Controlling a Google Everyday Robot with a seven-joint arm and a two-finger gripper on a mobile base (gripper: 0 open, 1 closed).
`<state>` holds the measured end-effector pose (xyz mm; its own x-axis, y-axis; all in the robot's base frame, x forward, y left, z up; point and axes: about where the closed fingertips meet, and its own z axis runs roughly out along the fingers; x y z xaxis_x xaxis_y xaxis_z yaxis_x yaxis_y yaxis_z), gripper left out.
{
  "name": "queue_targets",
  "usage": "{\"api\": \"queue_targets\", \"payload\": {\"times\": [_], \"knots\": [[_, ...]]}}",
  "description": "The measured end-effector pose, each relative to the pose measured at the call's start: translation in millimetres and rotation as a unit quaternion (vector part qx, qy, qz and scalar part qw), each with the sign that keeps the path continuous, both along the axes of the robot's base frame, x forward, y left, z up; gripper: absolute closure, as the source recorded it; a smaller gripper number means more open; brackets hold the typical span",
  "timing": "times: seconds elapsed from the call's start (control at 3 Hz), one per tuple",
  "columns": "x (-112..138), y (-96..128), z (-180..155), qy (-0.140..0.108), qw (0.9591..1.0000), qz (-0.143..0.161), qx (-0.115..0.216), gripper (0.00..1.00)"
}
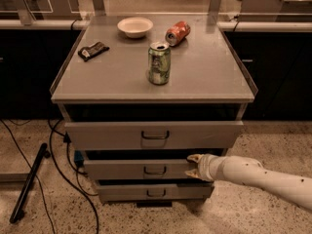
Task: Open middle drawer
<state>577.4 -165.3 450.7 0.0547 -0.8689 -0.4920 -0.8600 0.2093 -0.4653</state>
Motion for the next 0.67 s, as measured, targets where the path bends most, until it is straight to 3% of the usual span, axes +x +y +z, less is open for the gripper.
{"api": "queue_targets", "payload": {"times": [0.67], "knots": [[16.6,1.0,-5.0,-0.012,0.9996,0.003,-0.024,0.55]]}}
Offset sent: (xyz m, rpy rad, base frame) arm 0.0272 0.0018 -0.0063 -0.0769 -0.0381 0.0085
